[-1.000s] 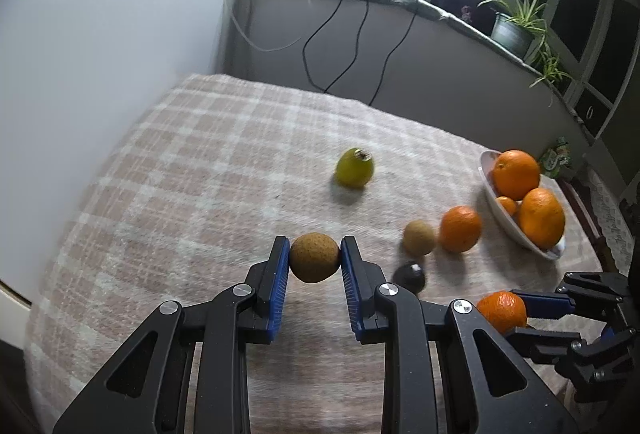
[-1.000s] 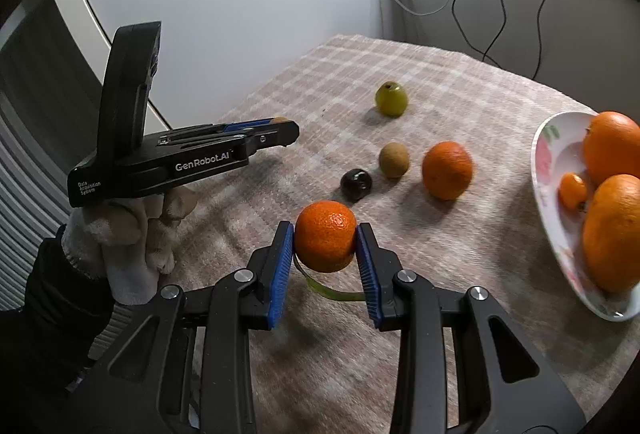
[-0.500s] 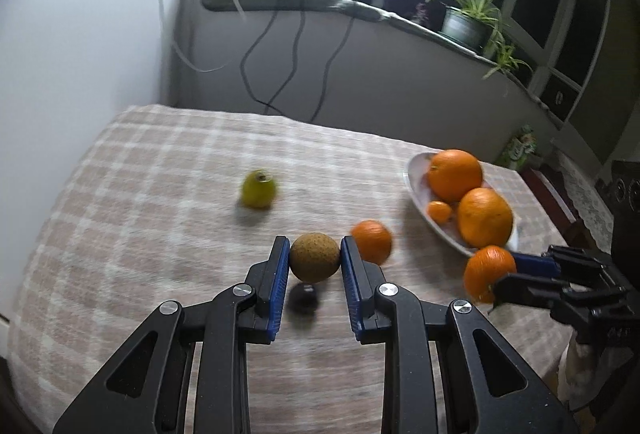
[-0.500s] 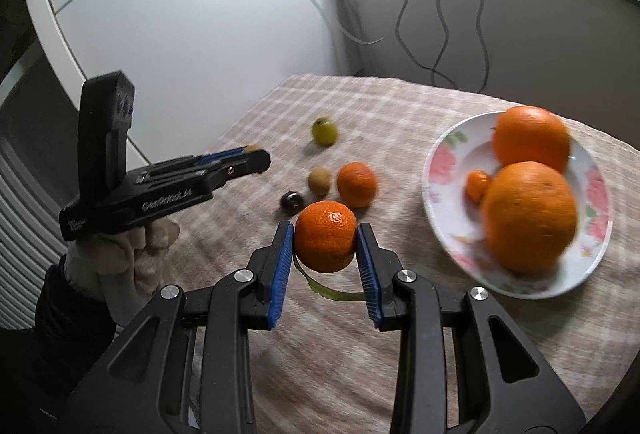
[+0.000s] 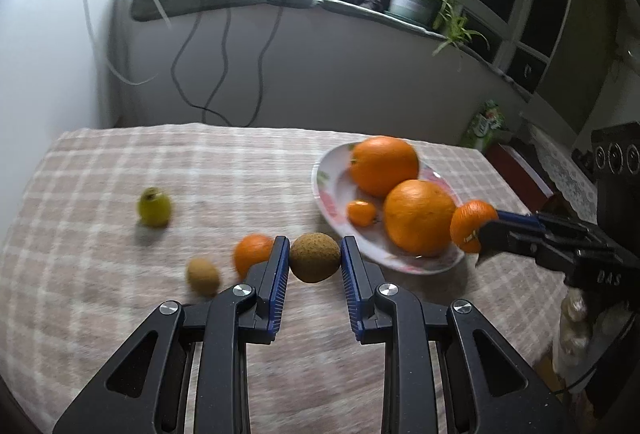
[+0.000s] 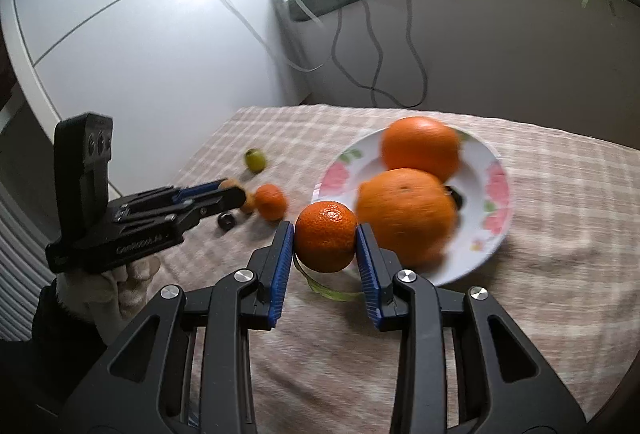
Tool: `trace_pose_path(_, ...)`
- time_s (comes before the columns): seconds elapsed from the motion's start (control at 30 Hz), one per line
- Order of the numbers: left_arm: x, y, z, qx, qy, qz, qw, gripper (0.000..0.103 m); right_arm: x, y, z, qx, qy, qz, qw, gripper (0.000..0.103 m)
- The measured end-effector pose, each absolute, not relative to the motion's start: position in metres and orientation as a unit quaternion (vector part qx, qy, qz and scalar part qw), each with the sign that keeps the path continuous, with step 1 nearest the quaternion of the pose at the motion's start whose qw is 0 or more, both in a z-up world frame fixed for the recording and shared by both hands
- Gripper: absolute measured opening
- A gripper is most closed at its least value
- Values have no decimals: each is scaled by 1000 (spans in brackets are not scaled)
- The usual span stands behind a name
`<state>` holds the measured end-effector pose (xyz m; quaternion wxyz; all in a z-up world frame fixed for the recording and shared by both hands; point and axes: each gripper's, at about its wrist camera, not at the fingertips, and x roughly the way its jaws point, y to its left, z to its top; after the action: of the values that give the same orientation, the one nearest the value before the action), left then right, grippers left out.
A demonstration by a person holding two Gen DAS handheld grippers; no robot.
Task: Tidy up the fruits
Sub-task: 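Carry the mandarin with the right tool while the left tool carries the kiwi over the plate, then open the right tool to release the mandarin while the left tool releases the kiwi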
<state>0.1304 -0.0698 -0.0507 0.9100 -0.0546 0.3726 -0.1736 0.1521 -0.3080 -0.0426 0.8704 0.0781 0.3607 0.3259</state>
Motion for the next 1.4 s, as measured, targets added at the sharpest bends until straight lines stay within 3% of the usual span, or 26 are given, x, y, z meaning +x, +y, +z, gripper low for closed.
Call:
trace_pose_path(0.63,155,-121,-59,-29,388,-200,899,24,199,-369,-55,125,370,279,877,33)
trace_pose_path(1.4,174,-129,-69,-22,400,-197,895,24,241,-366,-76,142,397,274,864,33)
